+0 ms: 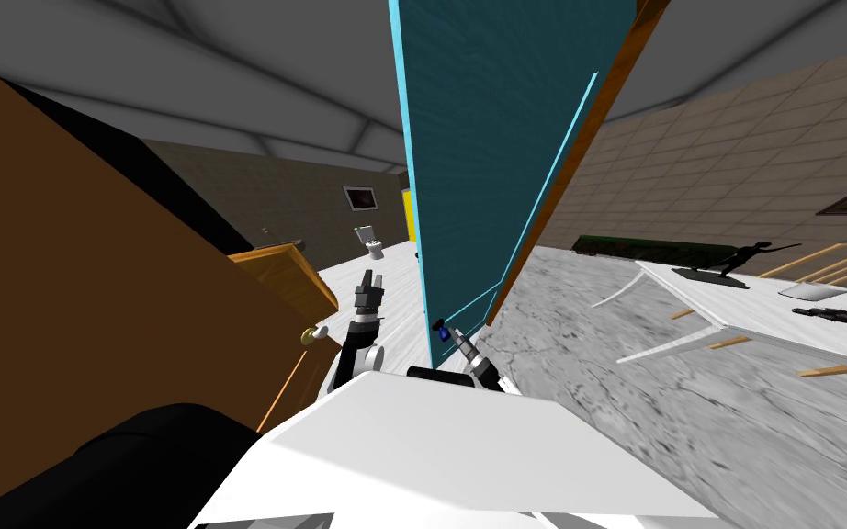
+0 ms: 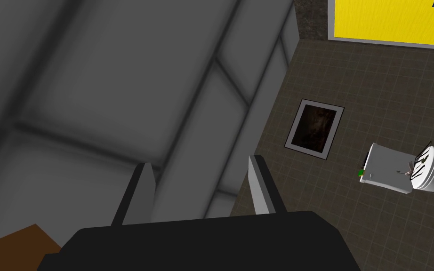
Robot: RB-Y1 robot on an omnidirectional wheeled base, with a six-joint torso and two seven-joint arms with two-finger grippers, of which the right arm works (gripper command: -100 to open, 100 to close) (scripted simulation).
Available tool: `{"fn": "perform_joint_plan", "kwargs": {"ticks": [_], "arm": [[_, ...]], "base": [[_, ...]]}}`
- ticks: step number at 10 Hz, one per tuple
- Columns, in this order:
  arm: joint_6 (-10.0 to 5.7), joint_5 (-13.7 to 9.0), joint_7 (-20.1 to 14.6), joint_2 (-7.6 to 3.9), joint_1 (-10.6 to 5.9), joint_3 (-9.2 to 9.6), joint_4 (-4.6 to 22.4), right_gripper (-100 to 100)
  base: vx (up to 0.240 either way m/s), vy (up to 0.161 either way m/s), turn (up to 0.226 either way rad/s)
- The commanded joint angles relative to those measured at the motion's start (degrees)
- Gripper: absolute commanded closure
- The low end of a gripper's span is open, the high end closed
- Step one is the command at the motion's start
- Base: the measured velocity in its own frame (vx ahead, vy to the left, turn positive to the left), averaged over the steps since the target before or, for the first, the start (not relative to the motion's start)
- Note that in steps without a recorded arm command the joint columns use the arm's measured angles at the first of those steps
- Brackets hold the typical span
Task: Push the door open
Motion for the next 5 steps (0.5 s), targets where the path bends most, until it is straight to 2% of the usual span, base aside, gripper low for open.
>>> {"fn": "perform_joint_plan", "kwargs": {"ticks": [1,3,4,5], "arm": [[-0.37,0.1,1.6,-0.05,0.57,0.01,-0.2,-100],[-1.18,0.4,5.4,-0.1,2.77,0.17,-1.3,-100],[-1.18,0.4,5.8,-0.1,2.77,0.17,-1.3,-100],[-1.63,0.5,8.0,-0.11,4.01,0.26,-1.9,-100]], "base": [[0.0,-0.009,0.007],[0.005,-0.008,0.029],[0.011,0.0,0.022],[0.007,-0.003,0.018]]}}
